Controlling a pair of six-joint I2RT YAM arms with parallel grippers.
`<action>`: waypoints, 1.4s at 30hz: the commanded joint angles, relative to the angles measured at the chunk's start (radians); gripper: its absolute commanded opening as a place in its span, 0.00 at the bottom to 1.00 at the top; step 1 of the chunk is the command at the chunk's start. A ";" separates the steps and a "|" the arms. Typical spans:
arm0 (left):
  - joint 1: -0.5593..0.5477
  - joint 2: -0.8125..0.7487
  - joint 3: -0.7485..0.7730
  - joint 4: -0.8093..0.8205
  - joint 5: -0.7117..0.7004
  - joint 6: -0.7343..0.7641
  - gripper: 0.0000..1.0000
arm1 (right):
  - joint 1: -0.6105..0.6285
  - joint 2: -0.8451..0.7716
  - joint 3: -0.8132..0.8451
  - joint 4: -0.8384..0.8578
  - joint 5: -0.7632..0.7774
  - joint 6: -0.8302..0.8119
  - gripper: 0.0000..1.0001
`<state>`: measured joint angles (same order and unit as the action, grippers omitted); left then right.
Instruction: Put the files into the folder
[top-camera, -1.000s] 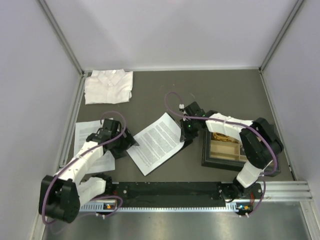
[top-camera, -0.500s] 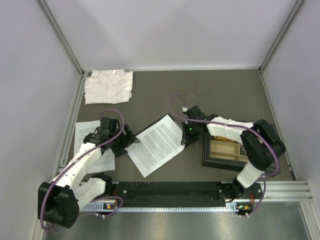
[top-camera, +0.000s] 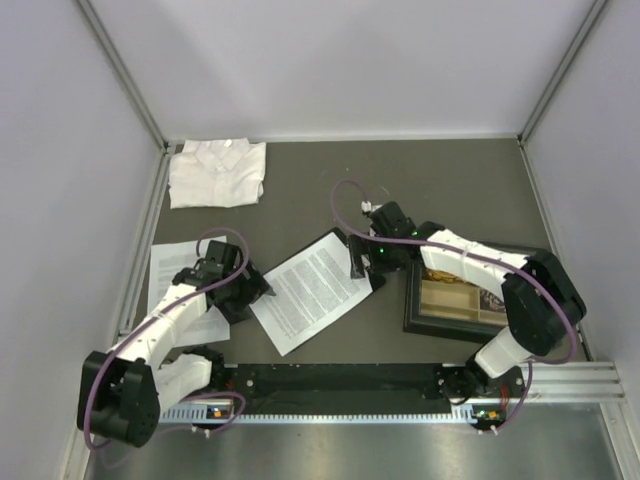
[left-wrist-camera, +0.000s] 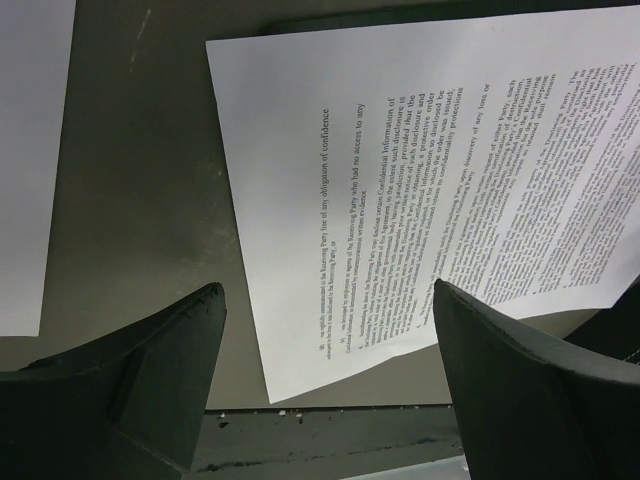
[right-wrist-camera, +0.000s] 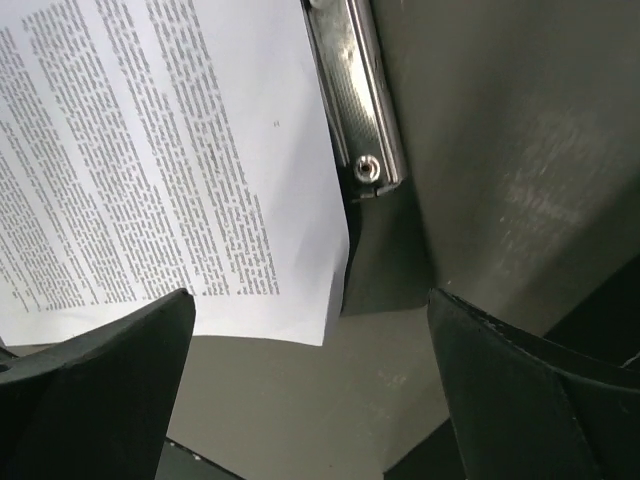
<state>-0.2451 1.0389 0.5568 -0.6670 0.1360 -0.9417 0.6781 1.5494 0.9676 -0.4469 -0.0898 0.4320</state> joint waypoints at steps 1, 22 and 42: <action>-0.005 0.007 -0.021 0.026 -0.022 -0.017 0.89 | -0.026 0.035 0.120 -0.012 0.058 -0.124 0.99; -0.005 0.315 0.006 0.242 -0.064 -0.005 0.89 | -0.035 0.141 0.005 0.218 -0.061 0.232 0.96; 0.018 0.288 0.296 -0.016 -0.285 0.205 0.90 | 0.130 0.052 0.085 -0.041 0.213 0.108 0.99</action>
<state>-0.2314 1.4685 0.8490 -0.6003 -0.0826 -0.7860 0.7784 1.6798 1.0199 -0.3866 0.0193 0.5930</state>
